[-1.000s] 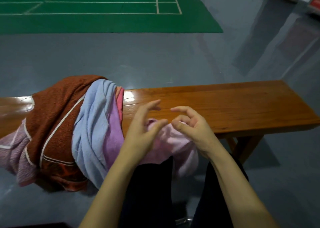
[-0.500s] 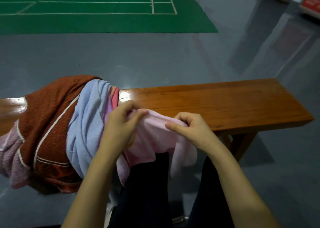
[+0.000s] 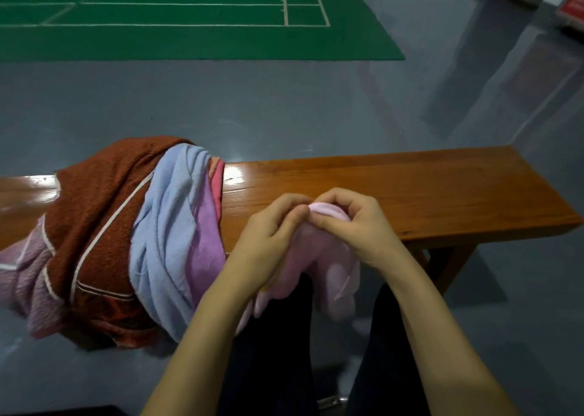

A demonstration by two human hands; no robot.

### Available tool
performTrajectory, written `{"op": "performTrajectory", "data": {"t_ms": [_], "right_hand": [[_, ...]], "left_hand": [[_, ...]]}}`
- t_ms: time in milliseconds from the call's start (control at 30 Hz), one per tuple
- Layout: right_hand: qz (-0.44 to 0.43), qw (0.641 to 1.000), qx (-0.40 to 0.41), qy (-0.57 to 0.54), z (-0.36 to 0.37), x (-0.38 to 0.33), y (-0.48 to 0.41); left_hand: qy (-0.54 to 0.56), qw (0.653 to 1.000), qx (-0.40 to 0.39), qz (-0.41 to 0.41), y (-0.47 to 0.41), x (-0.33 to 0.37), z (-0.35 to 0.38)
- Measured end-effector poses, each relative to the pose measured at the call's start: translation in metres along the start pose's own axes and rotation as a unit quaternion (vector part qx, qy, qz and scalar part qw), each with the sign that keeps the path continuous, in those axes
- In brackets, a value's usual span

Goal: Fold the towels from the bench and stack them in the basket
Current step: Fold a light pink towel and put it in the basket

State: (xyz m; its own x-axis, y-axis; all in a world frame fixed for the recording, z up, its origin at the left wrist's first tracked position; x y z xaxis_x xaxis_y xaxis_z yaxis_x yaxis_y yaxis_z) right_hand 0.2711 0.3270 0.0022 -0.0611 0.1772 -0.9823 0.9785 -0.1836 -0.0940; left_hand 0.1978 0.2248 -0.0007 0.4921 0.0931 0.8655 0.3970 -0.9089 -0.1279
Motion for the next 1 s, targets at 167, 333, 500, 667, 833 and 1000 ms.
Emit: {"op": "performTrajectory", "data": {"t_ms": [167,333,500,667,833,1000], "right_hand": [[0.057,0.998,-0.009,0.029,-0.012,0.010,0.009],[0.086,0.994,0.017,0.070,-0.040,0.012,0.016],[0.076,0.992,-0.021,0.102,-0.032,0.005,0.010],[0.061,0.992,-0.076,0.084,0.004,0.000,-0.002],[0.096,0.988,-0.085,0.088,-0.006,0.010,0.004],[0.131,0.984,-0.072,0.093,-0.025,0.024,0.017]], "left_hand": [[-0.018,1.000,0.017,-0.017,0.004,-0.011,-0.012],[-0.056,0.989,0.119,-0.073,0.023,-0.024,-0.060],[-0.023,0.987,0.095,-0.125,0.030,-0.035,-0.069],[0.027,0.998,-0.048,-0.039,0.004,-0.002,-0.018],[-0.064,0.996,0.001,-0.058,0.000,-0.005,-0.018],[-0.060,0.990,0.048,-0.122,0.010,-0.022,-0.032]]}}
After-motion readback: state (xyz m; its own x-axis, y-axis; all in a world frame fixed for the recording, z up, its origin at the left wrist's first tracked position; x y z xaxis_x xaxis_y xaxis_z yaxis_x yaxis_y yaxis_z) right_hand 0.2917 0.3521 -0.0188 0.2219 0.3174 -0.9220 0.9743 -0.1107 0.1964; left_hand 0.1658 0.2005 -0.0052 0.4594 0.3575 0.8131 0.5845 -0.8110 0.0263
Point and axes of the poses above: each hand's wrist, its own y-axis away from the middle knuckle, its own z-axis out of the palm, x = y × z, the point moved 7 cm from there along -y, towards the middle knuckle, and after that the axes turned 15 degrees about -x, right-handed, at the moved point
